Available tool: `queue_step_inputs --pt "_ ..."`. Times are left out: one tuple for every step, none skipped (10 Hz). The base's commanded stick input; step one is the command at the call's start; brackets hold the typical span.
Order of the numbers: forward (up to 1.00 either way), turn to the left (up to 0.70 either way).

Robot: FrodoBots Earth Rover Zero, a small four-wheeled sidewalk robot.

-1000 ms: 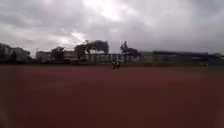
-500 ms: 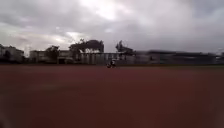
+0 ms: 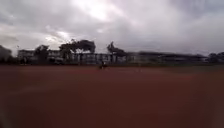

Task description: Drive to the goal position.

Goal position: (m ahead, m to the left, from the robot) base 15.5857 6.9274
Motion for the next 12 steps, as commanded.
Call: queue_step_inputs --pt "0.70 -0.35" --pt "0.70 -0.35" --pt "0.70 -0.35" --pt "0.70 -0.35" --pt "0.70 -0.35" --pt "0.70 -0.35" --pt "0.70 -0.35" --pt "0.70 -0.35" --pt "0.70 -0.35" --pt "0.70 -0.35" --pt "0.70 0.00" --pt "0.70 0.00"
